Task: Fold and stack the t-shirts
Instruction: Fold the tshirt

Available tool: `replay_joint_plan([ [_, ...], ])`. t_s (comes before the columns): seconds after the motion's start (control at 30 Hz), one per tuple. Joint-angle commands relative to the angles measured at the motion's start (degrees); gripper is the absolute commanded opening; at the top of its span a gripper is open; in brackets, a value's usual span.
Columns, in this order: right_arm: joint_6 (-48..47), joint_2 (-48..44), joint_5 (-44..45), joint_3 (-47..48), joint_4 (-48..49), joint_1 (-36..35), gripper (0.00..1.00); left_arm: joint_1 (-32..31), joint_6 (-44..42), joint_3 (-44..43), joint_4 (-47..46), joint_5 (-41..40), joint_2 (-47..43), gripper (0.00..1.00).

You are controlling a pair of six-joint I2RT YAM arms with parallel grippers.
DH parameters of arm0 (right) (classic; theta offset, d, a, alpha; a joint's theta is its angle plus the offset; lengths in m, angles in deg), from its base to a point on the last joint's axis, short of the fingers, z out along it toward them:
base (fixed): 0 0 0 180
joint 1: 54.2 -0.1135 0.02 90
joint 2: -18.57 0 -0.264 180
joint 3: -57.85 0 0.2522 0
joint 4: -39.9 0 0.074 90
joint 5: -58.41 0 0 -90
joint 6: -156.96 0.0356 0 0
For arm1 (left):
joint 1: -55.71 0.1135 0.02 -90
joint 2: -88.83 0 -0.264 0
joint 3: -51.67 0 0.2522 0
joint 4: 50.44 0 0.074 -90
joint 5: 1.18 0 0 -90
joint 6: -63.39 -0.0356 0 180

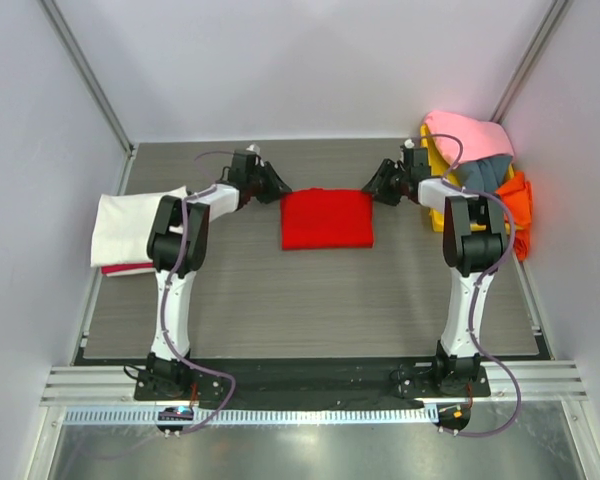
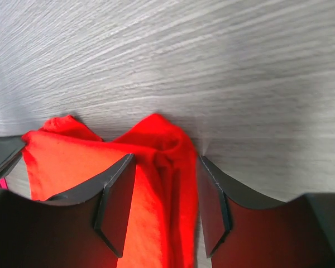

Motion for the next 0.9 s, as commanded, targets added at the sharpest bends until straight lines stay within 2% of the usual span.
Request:
replay_joint_plan([
  [0.0, -1.05, -6.62, 1.60, -1.08, 0.28, 0.45, 0.53, 0.43, -1.58, 2.61, -3.12, -1.25, -7.14, 0.33],
  [0.13, -2.28, -14.87, 1.95, -6.69, -0.34, 0.28, 0.53, 0.52, -2.64, 7.53, -1.11, -2.82, -15.23, 0.46],
  [0.2, -3.33, -20.50, 3.79, -10.65, -1.83, -0.78, 0.53, 0.25, -3.25, 10.61, 1.70, -4.06, -20.59, 0.48],
  [0.3, -2.99, -25.69, 1.17, -15.48, -2.63, -2.45, 0.45, -1.32, -3.78, 14.65, 4.96, -4.93, -26.55, 0.49],
  [0.37, -1.59, -27.28, -1.20, -18.73, -2.19, -3.24, 0.26, -2.55, -3.08, 17.80, 5.58, -3.28, -28.51, 0.43],
  [0.4, -1.15, -28.24, -3.74, -19.62, -1.23, -4.02, 0.15, -3.86, -1.95, 18.61, 5.58, -2.23, -29.47, 0.37],
  [0.5, 1.40, -27.99, -9.97, -21.82, 1.75, -5.87, 0.01, -6.50, 0.69, 20.98, 3.65, -0.29, -29.57, 0.22],
  [0.57, 4.55, -27.03, -12.45, -23.49, 4.13, -6.75, 0.01, -7.74, 3.50, 21.95, 0.41, 1.38, -28.61, 0.18],
  [0.63, 6.23, -25.54, -15.09, -24.19, 9.40, -8.42, 0.01, -9.58, 5.43, 21.78, -1.01, 2.26, -26.94, 0.11],
  [0.73, 6.77, -23.95, -14.05, -24.90, 11.69, -10.88, 0.01, -11.43, 7.46, 21.69, -3.72, 2.97, -24.48, 0.02],
  [0.83, 10.27, -20.10, -18.58, -26.56, 17.65, -11.33, 0.01, -11.70, 9.74, 24.05, -8.02, 4.72, -22.90, 0.00],
  [0.87, 11.42, -19.12, -19.83, -27.26, 22.29, -11.24, 0.01, -11.53, 9.93, 24.76, -8.91, 4.90, -22.63, 0.00],
])
